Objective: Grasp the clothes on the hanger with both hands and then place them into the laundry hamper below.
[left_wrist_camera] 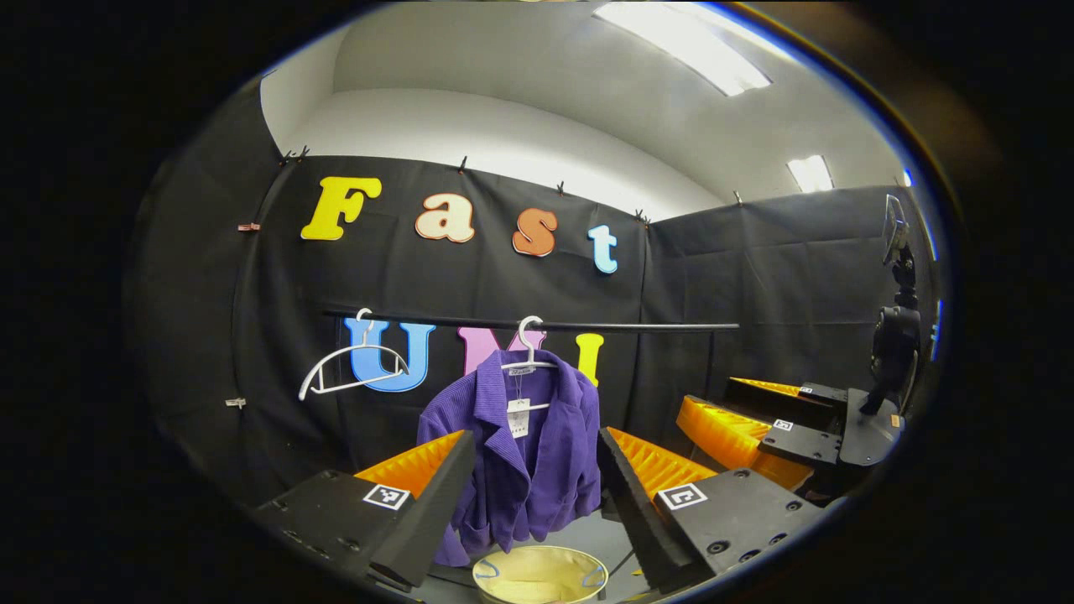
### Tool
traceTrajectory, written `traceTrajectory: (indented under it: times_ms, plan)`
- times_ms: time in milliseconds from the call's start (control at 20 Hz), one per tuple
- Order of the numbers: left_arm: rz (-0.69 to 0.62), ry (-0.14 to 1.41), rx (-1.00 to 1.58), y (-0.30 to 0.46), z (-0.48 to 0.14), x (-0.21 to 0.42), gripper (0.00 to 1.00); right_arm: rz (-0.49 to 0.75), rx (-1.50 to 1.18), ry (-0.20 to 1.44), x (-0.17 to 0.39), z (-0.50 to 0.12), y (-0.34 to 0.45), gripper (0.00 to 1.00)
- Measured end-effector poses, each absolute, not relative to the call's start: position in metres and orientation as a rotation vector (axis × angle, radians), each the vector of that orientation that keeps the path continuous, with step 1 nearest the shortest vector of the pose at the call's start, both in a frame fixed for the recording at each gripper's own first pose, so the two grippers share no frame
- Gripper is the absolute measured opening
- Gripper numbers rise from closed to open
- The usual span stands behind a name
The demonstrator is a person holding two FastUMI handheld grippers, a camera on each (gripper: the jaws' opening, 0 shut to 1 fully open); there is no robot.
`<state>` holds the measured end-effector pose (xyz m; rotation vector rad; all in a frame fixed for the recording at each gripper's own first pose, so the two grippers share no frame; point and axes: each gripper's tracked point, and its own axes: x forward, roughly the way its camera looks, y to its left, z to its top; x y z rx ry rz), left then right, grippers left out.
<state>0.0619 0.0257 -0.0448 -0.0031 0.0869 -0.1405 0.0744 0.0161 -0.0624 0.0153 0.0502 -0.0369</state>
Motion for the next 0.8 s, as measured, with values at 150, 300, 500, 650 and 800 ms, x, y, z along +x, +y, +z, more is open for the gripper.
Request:
traceTrajectory:
  times_ms: [150,300,500,650,800]
  plan:
    - [-0.107,0.066,-0.018,0.022,-0.051,0.103,0.92,0.004,0.032,0.046,0.114,-0.077,0.003,0.97]
    - [-0.051,0.051,-0.003,0.02,-0.063,0.146,0.92,0.037,0.037,0.036,0.154,-0.093,-0.019,0.97]
    - [0.016,0.053,0.014,0.015,-0.085,0.19,0.92,0.087,0.068,0.073,0.196,-0.13,-0.035,0.97]
    - [0.067,0.06,0.005,0.015,-0.099,0.213,0.92,0.116,0.092,0.121,0.224,-0.164,-0.046,0.97]
    - [0.124,0.069,0.0,0.023,-0.114,0.232,0.92,0.149,0.129,0.138,0.25,-0.185,-0.052,0.98]
